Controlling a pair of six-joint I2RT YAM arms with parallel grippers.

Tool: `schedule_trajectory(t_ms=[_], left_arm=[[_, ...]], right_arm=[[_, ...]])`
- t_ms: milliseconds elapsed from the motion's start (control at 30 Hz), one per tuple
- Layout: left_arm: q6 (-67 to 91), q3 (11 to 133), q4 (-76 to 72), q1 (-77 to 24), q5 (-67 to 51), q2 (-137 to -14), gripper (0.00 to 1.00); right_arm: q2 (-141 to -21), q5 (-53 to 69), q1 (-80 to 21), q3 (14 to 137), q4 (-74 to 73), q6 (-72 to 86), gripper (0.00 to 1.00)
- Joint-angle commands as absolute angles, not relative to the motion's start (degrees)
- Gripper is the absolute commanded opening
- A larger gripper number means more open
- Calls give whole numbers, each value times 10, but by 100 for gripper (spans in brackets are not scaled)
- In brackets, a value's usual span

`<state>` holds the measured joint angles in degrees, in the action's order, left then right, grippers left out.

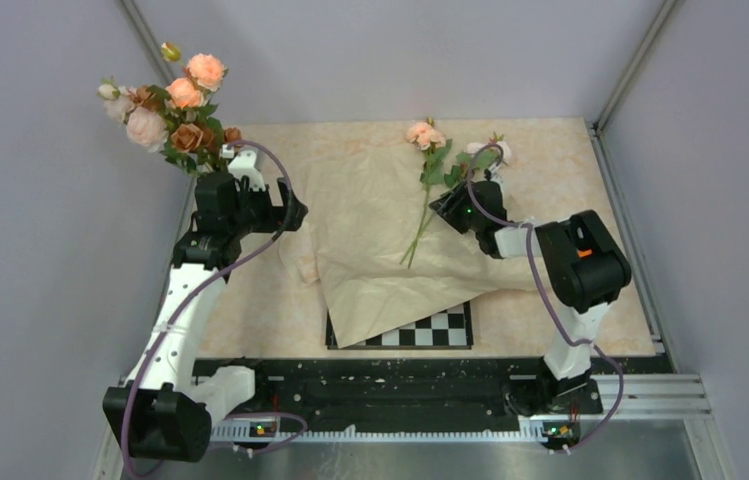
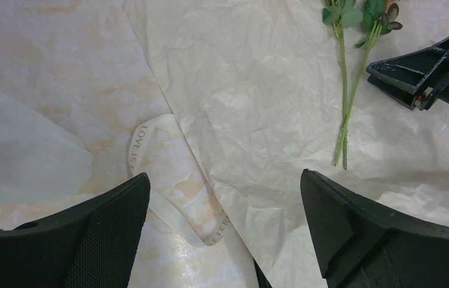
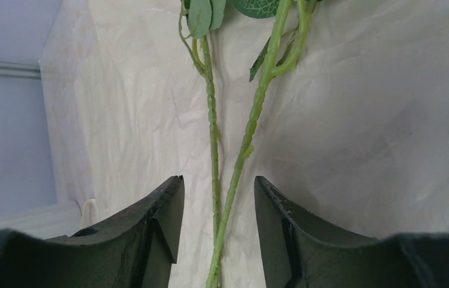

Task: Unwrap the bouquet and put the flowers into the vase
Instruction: Pick up the fake flower from the wrapping paper.

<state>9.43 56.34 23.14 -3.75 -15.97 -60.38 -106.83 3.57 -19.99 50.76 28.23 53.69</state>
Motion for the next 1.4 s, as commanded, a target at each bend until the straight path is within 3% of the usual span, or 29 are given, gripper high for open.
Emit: schedule_trajectory(t_ms=[0, 867, 1367], left_arm=[[85, 558, 207, -36, -157, -588, 99], [82, 556, 207, -36, -151, -590, 99], [78, 555, 209, -36, -147, -589, 99]], right_arm=[[-1089, 36, -196, 525, 346, 564, 47], [-1183, 17, -195, 523, 442, 629, 38], [-1195, 3, -195, 535, 442, 617, 18]])
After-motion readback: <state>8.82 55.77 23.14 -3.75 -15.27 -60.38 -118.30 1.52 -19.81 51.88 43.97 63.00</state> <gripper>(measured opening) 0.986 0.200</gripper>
